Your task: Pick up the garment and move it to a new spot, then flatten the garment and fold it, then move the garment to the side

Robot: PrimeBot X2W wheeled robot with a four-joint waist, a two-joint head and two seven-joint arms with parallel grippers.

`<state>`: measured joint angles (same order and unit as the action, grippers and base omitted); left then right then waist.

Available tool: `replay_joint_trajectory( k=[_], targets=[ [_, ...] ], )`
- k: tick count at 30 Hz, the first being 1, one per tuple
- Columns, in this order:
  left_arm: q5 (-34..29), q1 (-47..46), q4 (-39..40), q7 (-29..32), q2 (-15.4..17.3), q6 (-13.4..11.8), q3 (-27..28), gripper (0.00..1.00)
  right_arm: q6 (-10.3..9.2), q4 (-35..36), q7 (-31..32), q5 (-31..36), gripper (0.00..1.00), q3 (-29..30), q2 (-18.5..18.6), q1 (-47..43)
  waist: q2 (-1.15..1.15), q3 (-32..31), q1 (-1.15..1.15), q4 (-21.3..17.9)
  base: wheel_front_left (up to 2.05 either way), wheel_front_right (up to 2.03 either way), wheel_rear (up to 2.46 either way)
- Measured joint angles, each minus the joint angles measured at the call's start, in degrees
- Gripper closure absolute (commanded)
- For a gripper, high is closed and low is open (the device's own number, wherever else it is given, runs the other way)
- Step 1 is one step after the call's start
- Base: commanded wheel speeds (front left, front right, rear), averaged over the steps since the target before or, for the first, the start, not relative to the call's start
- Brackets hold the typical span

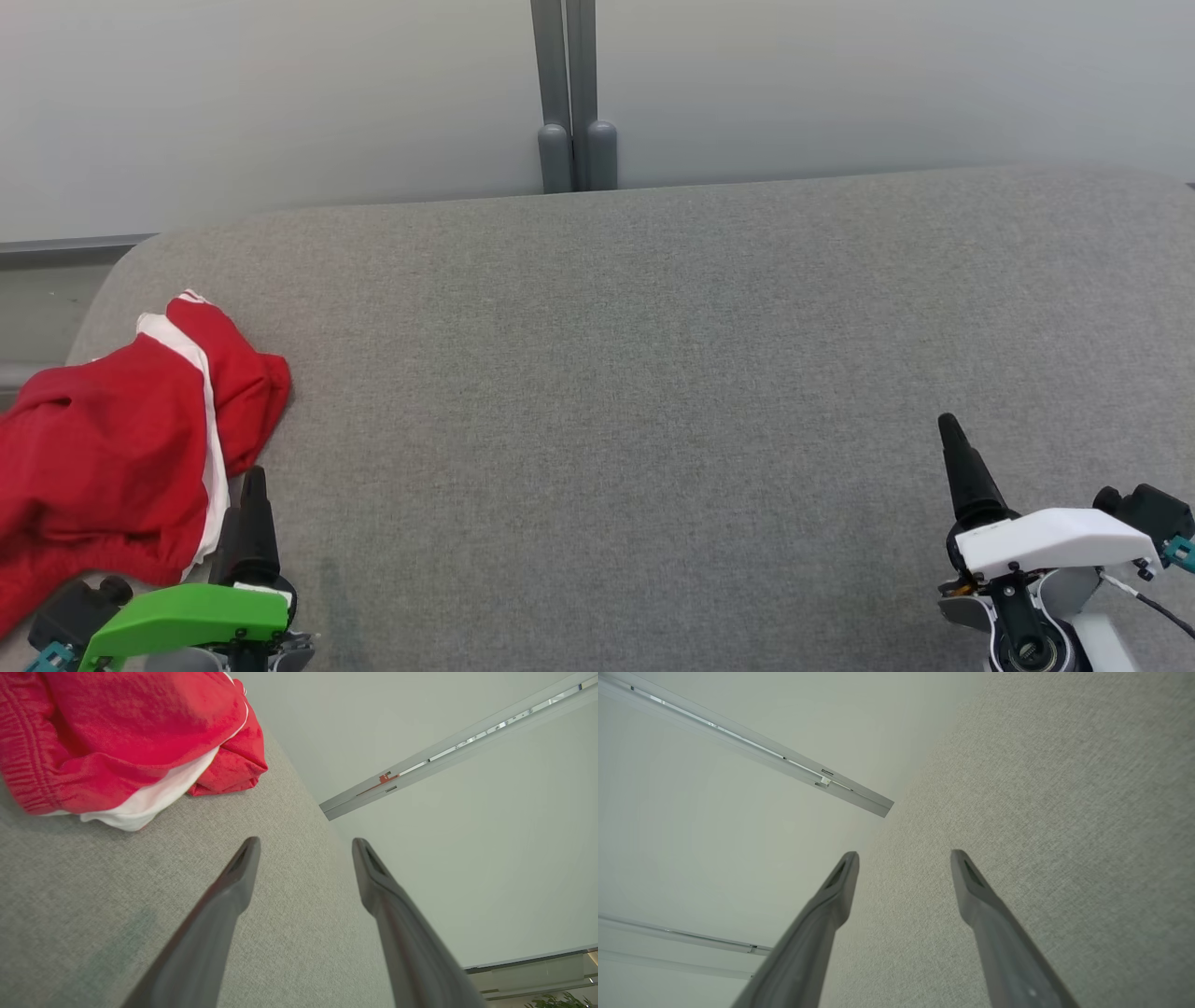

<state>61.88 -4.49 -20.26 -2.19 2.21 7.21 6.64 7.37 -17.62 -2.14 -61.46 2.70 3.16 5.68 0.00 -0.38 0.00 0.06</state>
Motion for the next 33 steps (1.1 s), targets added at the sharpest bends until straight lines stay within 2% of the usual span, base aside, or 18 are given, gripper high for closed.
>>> replay_joint_trajectory(
  k=[16, 33],
  targets=[
    [-16.59, -0.04, -1.77, -3.01, 0.03, -0.89, -0.52, 0.00, 0.00, -0.67, -3.07, 16.42, 0.00, -1.01, -0.04, 0.49, 0.00, -0.29, 0.00, 0.11, 0.00, 0.00, 0.00],
    [-31.41, -0.28, -2.76, -6.00, 0.16, -1.43, -2.76, 0.00, 0.01, -1.87, -5.89, 30.53, 0.00, -3.57, -0.09, 1.29, 0.00, -0.37, 0.00, 0.02, 0.00, 0.00, 0.00]
  ],
)
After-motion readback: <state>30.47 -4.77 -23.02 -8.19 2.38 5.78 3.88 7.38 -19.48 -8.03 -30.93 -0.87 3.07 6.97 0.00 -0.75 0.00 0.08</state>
